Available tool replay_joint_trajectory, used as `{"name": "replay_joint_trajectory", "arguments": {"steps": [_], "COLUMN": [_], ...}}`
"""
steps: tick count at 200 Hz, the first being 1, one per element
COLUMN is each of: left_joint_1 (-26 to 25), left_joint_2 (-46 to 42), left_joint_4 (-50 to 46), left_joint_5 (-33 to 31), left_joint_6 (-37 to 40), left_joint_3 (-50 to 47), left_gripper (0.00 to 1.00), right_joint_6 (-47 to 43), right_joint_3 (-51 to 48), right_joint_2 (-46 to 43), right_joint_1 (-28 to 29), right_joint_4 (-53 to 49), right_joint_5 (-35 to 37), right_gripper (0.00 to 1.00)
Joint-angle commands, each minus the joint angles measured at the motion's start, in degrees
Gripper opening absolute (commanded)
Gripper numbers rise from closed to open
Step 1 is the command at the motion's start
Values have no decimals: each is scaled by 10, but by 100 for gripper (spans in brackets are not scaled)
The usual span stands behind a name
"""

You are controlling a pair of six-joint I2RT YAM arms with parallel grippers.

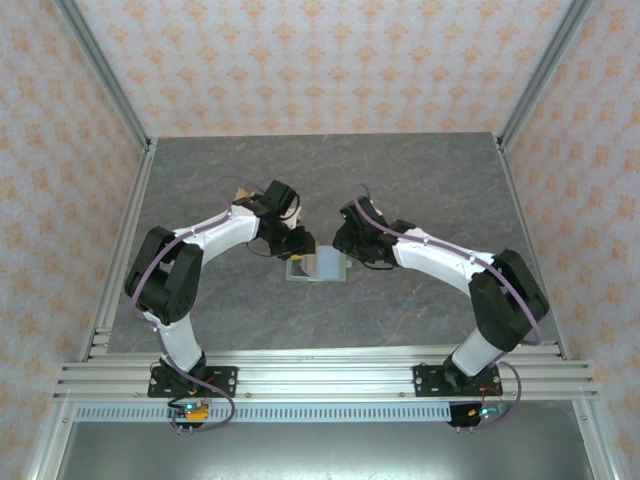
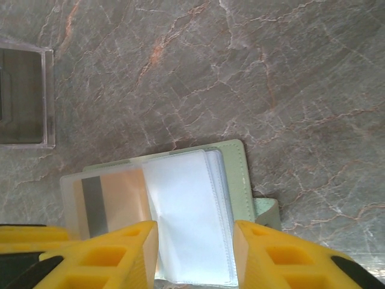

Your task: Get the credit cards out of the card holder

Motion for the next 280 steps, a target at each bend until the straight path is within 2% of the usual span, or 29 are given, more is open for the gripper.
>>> {"name": "replay_joint_trajectory", "arguments": {"steps": [1,24,46,81,105,140,186,221,246,280], "left_joint_1": [-14,-23,-23,0,21,42,42,38,34,23], "left_joint_2": [7,13,18,19,2,-17,-16,-2,8,18], "left_joint_4": [56,85,88,97,84,66,106,111,116,121], "left_joint_5": [66,91,73,52,26,-12,20,41,51,56], "left_joint_6": [-40,-60,-82,-105,-100,-89,-108,-107,-108,-108], "left_joint_3": [4,6,8,-6,-20,-46,-77,-74,-69,-66], "left_gripper": [43,52,60,61,58,47,44,38,33,31], "right_joint_6": [8,8,8,-6,-29,-52,-54,-34,-30,-27], "right_joint_3": [-16,-24,-28,-24,-4,50,128,123,114,115], "right_joint_2": [-29,-45,-54,-49,-26,24,120,149,161,174], "right_joint_1": [-2,-1,-1,-1,3,34,63,60,52,44], "right_joint_4": [-15,-15,-15,-14,-19,-51,-120,-127,-119,-115], "right_joint_5": [37,52,62,45,10,17,41,52,34,21], "right_gripper": [38,38,38,38,32,28,27,22,18,14]}}
